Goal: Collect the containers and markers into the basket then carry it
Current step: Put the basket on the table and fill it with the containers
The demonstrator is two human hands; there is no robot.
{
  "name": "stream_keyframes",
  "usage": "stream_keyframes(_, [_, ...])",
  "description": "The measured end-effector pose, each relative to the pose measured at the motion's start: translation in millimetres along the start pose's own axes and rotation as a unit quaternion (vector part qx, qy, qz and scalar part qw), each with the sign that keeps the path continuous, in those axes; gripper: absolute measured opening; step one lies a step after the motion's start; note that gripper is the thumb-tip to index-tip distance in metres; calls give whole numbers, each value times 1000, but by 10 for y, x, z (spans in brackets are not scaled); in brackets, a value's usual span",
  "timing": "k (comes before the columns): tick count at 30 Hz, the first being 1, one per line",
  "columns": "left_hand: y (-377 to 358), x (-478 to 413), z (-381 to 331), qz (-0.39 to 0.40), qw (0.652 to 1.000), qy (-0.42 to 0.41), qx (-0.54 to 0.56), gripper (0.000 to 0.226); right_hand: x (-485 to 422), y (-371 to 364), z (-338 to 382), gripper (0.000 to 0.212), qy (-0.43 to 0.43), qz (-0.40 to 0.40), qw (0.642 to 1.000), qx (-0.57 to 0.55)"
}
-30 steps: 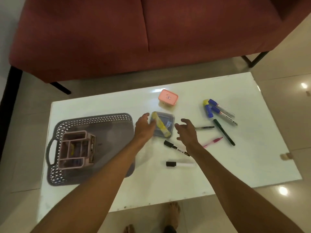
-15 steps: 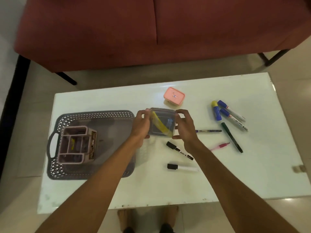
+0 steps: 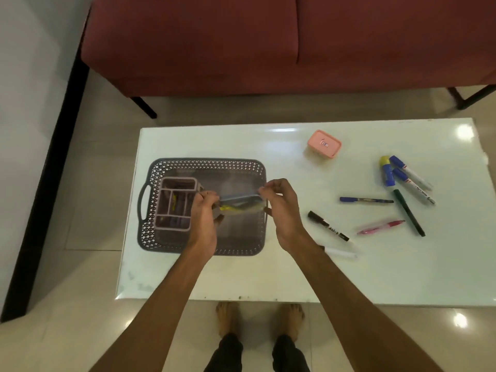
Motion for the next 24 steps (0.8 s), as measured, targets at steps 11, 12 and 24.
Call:
stream_keyframes(11, [417,-101,625,141,981,-38,-126,59,39,-266,-552,58,101,-54,919,378])
stream_keyframes(12, [449,-134,680,164,971,-50,-168,62,41,-288,-605,61,115,-51,896,427])
stream_keyframes(24, [576,-125,813,281,851,-173,-409,58,63,-356,-849,36,157,-63,759,628])
Point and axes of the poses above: each hand's wrist, its own x-axis away from the middle knuckle, its own y-axis out of the back of the hand, z = x × y, the point moved 1 cm from there along -x, towards the middle knuckle, and after that the axes turned 15 degrees about -y, right-handed, at the moved point
